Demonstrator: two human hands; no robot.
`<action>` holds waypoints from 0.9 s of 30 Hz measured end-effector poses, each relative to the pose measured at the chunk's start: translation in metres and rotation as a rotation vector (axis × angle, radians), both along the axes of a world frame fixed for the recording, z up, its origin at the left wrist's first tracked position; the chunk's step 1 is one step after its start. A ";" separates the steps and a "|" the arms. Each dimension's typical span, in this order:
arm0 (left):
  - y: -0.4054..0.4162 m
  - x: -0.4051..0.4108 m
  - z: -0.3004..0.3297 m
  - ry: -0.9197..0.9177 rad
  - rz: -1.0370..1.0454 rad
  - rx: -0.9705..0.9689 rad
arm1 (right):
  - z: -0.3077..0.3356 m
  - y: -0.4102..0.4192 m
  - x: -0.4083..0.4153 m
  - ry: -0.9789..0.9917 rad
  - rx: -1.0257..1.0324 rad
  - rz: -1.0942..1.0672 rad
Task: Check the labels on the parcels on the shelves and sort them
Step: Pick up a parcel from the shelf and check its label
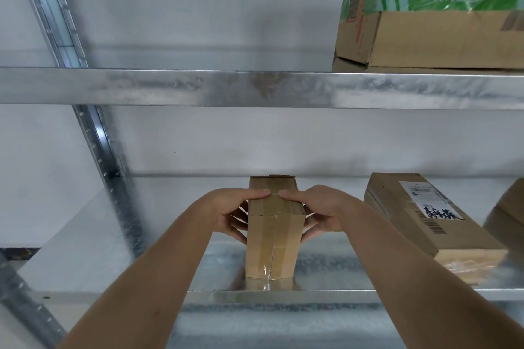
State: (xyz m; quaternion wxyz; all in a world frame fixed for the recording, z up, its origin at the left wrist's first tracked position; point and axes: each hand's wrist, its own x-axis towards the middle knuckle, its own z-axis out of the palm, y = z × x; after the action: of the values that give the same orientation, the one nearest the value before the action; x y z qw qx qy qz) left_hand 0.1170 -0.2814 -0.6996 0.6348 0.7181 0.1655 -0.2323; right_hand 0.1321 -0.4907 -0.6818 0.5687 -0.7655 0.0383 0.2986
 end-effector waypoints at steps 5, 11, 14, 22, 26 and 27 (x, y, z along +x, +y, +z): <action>0.001 -0.006 -0.001 -0.033 0.011 0.003 | -0.003 -0.001 -0.006 -0.014 0.002 -0.044; 0.003 -0.021 -0.015 -0.099 0.086 0.031 | -0.021 -0.003 -0.017 -0.021 0.065 -0.147; 0.004 -0.032 -0.044 -0.099 0.208 -0.041 | -0.045 -0.007 -0.026 0.022 0.131 -0.264; -0.023 -0.048 -0.089 -0.107 0.255 -0.294 | -0.091 0.006 -0.060 0.075 0.265 -0.379; -0.030 -0.054 -0.082 -0.123 0.182 -0.188 | -0.088 0.017 -0.061 0.047 0.237 -0.368; -0.030 -0.055 -0.082 -0.148 0.173 -0.148 | -0.085 0.017 -0.061 0.057 0.216 -0.370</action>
State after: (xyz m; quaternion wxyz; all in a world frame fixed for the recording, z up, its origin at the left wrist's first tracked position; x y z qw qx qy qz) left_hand 0.0622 -0.3118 -0.7817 0.7142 0.6675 0.1621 -0.1348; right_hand 0.0707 -0.4739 -0.7667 0.6913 -0.6712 0.1621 0.2128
